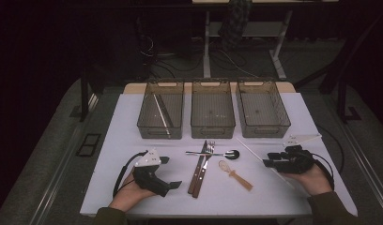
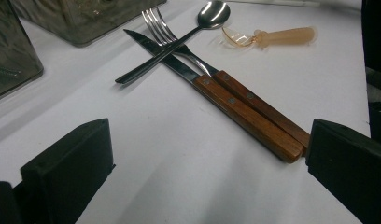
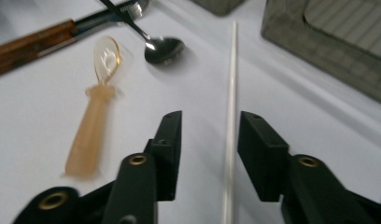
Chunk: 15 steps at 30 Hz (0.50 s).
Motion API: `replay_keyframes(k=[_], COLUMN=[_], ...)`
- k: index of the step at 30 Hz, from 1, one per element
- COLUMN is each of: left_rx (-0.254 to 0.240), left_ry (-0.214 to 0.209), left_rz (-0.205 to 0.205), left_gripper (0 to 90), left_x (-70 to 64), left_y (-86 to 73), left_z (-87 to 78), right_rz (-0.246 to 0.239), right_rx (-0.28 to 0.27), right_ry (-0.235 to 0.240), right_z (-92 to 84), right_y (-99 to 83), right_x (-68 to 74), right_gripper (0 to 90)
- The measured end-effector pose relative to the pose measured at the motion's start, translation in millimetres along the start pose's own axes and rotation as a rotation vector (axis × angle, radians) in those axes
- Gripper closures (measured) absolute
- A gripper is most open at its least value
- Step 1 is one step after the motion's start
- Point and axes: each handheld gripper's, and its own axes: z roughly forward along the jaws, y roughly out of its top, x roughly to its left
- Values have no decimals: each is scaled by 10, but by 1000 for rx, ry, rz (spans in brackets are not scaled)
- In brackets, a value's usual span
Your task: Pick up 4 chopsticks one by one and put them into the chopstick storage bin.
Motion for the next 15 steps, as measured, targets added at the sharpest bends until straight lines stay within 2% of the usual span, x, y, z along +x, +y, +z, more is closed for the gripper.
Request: replay_keyframes(k=[6,9,15], left_rx=[3,4,6], left_ry=[0,0,-1], left_rz=[4,6,6], left_gripper=[0,0,0], left_x=[0,-4,-2], left_y=[2,3,2], left_z=[6,8,9], right_rz=[-12,-3,-22], right_rx=[31,53,93], right_ry=[-31,-35,-43], right_z=[4,47,87], right_y=[-150,-179,-194], right_x=[-27,-61,-63], right_gripper=[688,723,771])
